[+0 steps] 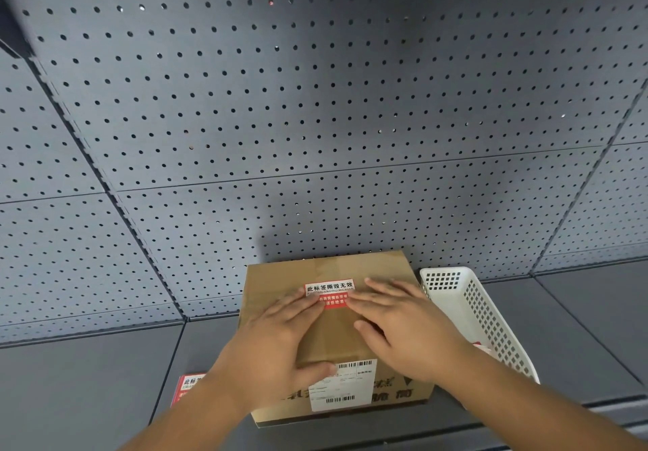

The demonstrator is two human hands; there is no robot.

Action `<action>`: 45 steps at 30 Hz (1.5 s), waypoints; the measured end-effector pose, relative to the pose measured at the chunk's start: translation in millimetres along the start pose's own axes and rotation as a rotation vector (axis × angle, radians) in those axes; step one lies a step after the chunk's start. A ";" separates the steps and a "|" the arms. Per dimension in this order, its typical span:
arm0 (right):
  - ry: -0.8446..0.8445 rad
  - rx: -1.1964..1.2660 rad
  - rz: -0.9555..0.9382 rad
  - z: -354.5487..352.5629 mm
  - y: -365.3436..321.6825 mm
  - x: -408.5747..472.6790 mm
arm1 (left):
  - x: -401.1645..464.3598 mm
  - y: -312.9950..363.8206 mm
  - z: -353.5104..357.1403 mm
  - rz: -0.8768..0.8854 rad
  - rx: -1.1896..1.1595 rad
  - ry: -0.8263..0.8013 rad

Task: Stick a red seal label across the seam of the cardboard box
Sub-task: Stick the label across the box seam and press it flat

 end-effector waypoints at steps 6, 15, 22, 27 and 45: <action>0.027 0.018 0.068 -7.0 3.1 -0.3 | 1.9 -7.1 -3.6 -0.073 -0.024 -0.024; -0.204 -0.045 0.054 11.6 -16.8 20.4 | 10.2 -10.7 5.1 -0.107 0.029 -0.186; -0.159 -0.064 0.122 9.0 -6.3 14.3 | 7.5 -12.7 8.3 -0.132 0.046 -0.178; -0.177 -0.073 0.127 8.7 -0.8 10.6 | 5.2 -13.6 9.3 -0.129 0.058 -0.206; -0.084 -0.118 0.189 -2.6 -3.4 1.7 | -9.4 8.4 3.2 -0.192 0.147 -0.256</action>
Point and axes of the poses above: each hand's wrist, its own x-axis towards the middle knuckle, its own z-axis out of the palm, y = z × x, the point moved 10 cm from there along x, towards the middle knuckle, and after that the axes turned 12 degrees about z, right-handed, at the moved point
